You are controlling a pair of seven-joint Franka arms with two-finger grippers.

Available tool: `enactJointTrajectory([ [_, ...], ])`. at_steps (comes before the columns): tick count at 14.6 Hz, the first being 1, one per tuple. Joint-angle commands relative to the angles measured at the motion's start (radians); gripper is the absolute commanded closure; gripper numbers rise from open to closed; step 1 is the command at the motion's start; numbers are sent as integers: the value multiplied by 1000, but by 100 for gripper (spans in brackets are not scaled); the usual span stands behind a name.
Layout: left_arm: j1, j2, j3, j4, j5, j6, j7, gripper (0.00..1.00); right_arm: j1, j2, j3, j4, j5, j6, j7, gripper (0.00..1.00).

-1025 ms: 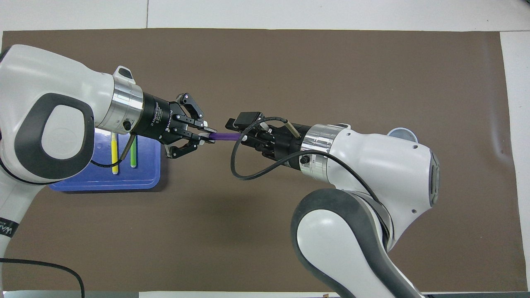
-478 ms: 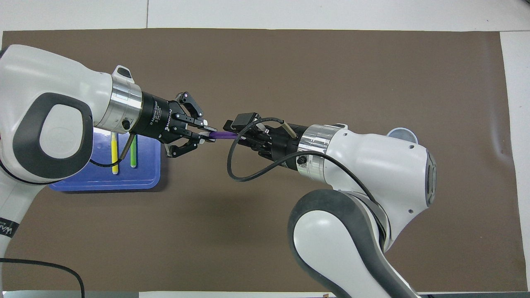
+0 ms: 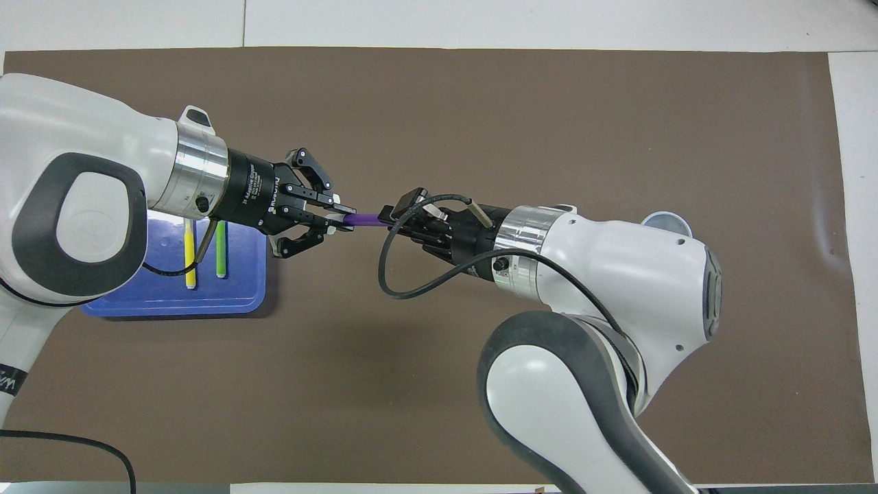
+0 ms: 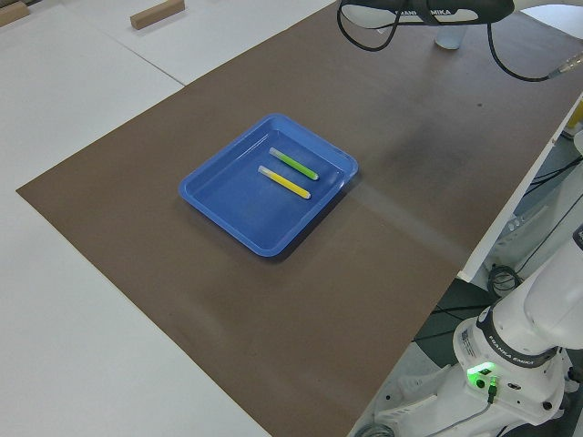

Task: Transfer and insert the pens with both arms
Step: 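Grasp the purple pen tip with the right gripper, open the left gripper, then insert the purple pen into the white cup with the right gripper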

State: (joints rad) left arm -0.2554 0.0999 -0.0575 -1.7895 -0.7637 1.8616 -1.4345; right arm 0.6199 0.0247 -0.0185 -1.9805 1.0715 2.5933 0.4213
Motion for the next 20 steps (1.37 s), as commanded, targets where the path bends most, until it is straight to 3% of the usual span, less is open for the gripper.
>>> enactJointTrajectory([
  [1,-10,-28,1,-36,-19,19,-6,100,-8,1,8,6,7,4,-16,100],
  [2,-16,-28,2,-34,-17,22,-6,35,-9,1,8,6,7,4,-18,100],
  [3,-18,-29,2,-33,-16,24,-4,0,-12,1,8,6,7,2,-18,100],
  [6,-19,-35,4,-30,-8,30,-4,0,-34,0,2,8,-36,-45,-21,100],
  [9,-18,-37,5,-30,1,45,0,0,-155,-17,2,37,-311,-285,-38,100],
  [13,-4,-39,7,-41,69,67,66,0,-333,-25,-1,113,-563,-606,-220,100],
  [15,1,-40,8,-54,133,64,237,0,-417,-20,0,166,-739,-740,-399,100],
  [20,141,-34,8,-85,297,64,734,0,-514,-15,0,186,-1089,-799,-740,100],
])
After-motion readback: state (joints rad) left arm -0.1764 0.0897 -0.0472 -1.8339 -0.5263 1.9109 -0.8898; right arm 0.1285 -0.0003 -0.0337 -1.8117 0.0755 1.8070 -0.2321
